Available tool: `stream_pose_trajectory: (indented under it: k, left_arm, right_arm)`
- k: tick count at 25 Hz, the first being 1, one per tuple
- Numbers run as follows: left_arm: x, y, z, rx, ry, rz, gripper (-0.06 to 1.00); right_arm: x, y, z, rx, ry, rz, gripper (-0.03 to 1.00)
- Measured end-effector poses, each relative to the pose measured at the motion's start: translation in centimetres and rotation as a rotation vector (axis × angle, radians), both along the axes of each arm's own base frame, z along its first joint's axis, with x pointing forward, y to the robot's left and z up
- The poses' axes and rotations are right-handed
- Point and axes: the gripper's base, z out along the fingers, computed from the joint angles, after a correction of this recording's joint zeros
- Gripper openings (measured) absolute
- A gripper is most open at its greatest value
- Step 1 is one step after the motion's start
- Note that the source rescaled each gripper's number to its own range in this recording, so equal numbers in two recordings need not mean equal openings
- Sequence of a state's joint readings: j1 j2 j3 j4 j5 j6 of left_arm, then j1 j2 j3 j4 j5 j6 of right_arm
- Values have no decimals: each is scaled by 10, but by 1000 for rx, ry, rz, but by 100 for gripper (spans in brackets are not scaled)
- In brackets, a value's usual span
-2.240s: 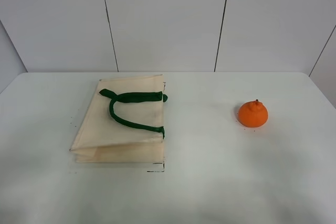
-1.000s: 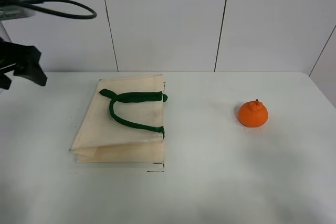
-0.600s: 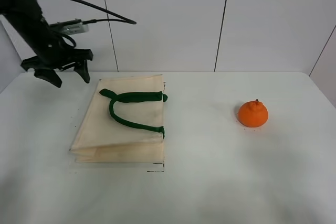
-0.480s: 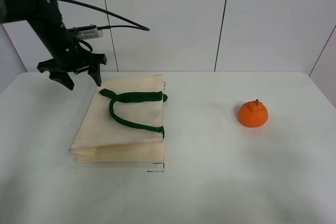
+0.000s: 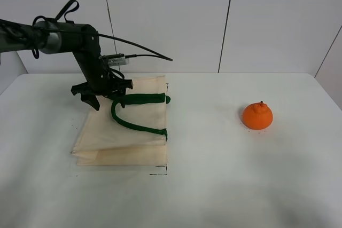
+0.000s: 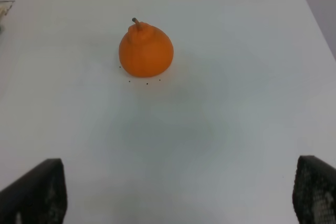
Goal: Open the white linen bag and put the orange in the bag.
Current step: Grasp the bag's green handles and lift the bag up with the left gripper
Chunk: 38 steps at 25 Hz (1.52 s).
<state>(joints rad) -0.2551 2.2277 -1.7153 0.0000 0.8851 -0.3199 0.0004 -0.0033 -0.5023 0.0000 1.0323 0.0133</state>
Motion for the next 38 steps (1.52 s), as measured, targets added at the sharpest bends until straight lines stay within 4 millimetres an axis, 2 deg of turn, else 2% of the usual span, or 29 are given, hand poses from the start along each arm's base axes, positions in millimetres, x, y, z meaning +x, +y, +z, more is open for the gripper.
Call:
stream_pose_trajectory:
  k: [6, 13, 20, 24, 26, 27, 29, 32, 33, 36, 38]
  left_arm:
    - [4, -5, -27, -8, 12, 1, 96]
    - [6, -8, -31, -14, -9, -1, 87]
    - [5, -8, -34, -17, -22, -1, 86]
    - [6, -8, -43, -14, -10, 0, 84]
    - [5, -8, -44, -10, -4, -1, 77]
    - [5, -7, -44, -10, -1, -1, 69]
    - [4, -7, -44, -8, 6, -1, 48]
    - [4, -7, -42, 4, 17, -6, 8]
    - [5, -7, -40, 5, 20, -6, 2]
    - [7, -7, -22, 14, 24, -9, 0]
    - [10, -7, 5, 10, -11, -14, 0]
  right_arm:
    - [0, 0, 0, 0, 0, 0, 94]
    - [0, 0, 0, 0, 0, 0, 94]
    - [0, 0, 0, 0, 0, 0, 94]
    - [0, 0, 0, 0, 0, 0, 94]
    - [0, 0, 0, 0, 0, 0, 94]
    - [0, 0, 0, 0, 0, 0, 94]
    - [0, 0, 0, 0, 0, 0, 94]
    - [0, 0, 0, 0, 0, 0, 94]
    - [0, 0, 0, 0, 0, 0, 94]
    - [0, 0, 0, 0, 0, 0, 94]
    - [0, 0, 0, 4, 0, 3, 94]
